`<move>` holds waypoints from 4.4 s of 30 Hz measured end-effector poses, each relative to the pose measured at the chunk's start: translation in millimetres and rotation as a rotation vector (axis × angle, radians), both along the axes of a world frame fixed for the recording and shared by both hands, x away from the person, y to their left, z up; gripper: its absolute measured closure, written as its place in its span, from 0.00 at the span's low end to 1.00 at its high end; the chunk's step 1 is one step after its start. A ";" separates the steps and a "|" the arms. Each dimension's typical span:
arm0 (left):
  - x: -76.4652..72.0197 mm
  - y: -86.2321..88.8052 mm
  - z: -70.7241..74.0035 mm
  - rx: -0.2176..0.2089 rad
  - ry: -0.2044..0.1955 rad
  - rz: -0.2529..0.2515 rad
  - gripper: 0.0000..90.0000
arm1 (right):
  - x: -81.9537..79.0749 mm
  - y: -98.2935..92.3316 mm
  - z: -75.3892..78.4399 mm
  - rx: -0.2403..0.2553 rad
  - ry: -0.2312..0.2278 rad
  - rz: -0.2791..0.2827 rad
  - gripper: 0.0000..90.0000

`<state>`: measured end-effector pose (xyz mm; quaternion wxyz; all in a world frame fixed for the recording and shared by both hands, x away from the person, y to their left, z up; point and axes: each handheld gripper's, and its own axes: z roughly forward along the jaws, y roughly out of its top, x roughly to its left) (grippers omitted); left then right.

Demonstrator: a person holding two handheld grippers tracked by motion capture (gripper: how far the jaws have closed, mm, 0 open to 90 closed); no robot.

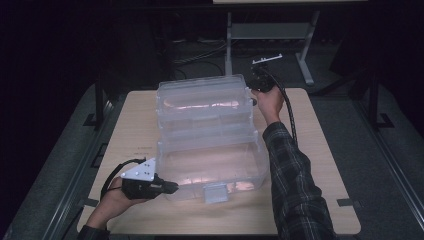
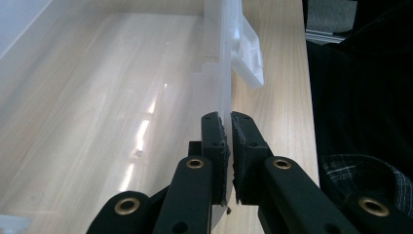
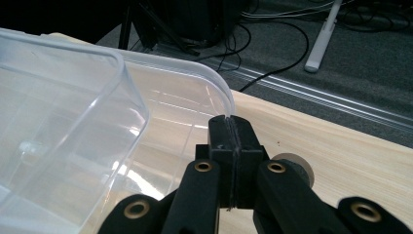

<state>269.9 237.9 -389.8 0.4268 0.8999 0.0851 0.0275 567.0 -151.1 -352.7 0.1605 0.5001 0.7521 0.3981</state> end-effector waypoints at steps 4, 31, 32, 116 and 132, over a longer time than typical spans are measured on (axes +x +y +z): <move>0.0 1.5 0.6 0.004 0.001 -0.004 0.95 | -2.2 -1.2 0.6 -0.007 0.003 0.002 1.00; -1.8 8.3 2.6 0.012 0.033 0.003 0.93 | -25.0 -15.1 6.6 -0.033 -0.049 0.050 0.80; -1.9 8.3 2.6 0.012 0.033 0.005 0.92 | -26.8 -17.1 8.4 -0.027 -0.051 0.046 0.76; -4.4 -0.6 -6.2 0.038 0.077 0.040 0.91 | -233.3 -139.4 -55.5 -0.138 0.088 0.039 0.07; -4.4 -0.4 -6.1 0.039 0.078 0.038 0.91 | -242.6 -141.4 -81.8 -0.151 0.131 0.047 0.07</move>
